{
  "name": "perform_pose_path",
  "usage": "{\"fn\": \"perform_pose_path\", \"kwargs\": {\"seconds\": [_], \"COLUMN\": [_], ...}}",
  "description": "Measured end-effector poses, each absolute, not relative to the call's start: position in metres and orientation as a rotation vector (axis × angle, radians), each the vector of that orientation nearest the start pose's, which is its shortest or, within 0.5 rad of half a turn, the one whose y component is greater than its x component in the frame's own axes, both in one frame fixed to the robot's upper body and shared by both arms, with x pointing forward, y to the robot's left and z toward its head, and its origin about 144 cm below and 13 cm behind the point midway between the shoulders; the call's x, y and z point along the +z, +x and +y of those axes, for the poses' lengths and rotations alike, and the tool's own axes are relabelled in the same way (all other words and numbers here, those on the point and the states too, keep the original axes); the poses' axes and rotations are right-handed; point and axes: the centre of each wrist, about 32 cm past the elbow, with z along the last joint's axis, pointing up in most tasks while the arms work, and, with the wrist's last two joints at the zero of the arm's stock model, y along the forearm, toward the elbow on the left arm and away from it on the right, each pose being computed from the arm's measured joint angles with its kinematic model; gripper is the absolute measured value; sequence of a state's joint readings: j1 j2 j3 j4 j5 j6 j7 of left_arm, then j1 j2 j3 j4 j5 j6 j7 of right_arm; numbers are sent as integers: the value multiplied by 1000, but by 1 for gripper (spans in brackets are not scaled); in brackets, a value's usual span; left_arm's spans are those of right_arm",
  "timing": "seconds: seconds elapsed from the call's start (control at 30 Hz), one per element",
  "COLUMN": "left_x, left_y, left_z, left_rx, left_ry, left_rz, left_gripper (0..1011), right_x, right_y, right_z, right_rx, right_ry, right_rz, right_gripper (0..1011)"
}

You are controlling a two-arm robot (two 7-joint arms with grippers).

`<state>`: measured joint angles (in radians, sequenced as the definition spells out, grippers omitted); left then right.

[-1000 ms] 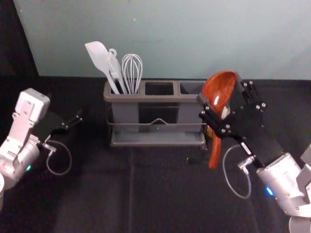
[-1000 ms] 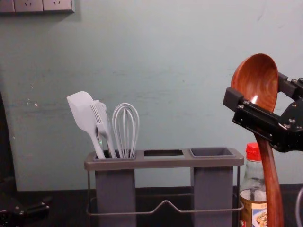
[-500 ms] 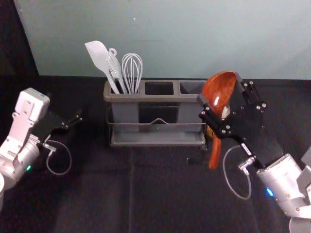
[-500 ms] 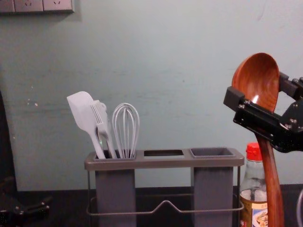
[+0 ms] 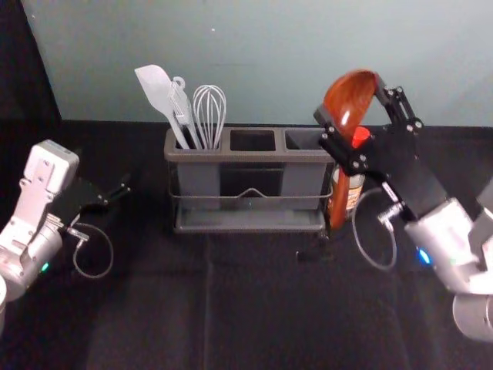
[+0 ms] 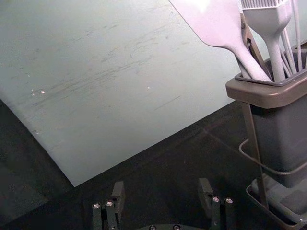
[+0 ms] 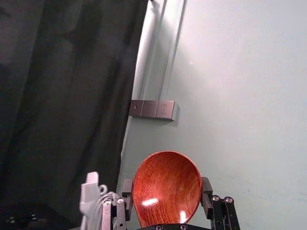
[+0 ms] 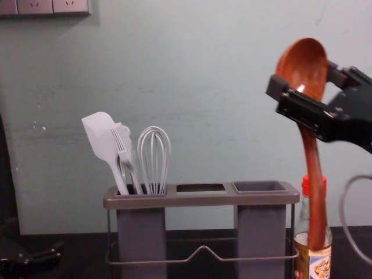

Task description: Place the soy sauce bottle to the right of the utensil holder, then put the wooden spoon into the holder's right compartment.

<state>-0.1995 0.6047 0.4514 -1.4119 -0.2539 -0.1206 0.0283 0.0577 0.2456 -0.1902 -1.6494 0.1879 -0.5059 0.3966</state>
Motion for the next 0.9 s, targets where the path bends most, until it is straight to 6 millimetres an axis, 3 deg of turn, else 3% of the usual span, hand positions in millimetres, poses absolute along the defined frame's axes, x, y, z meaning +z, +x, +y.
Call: {"fn": "perform_pose_path", "kwargs": {"seconds": [0.4, 0.9], "left_x": [1140, 1140], "left_y": [489, 489], "left_z": [310, 310], "left_rx": [1248, 1248], "left_ry": [304, 305], "left_rz": [-285, -285], "left_gripper": [1005, 1005], "right_x": [1210, 1229], "right_y": [533, 566], "right_z": [-227, -220], "right_rx": [-889, -887], "right_ry": [316, 338], "right_rz": [-541, -585], "right_gripper": [840, 840]}}
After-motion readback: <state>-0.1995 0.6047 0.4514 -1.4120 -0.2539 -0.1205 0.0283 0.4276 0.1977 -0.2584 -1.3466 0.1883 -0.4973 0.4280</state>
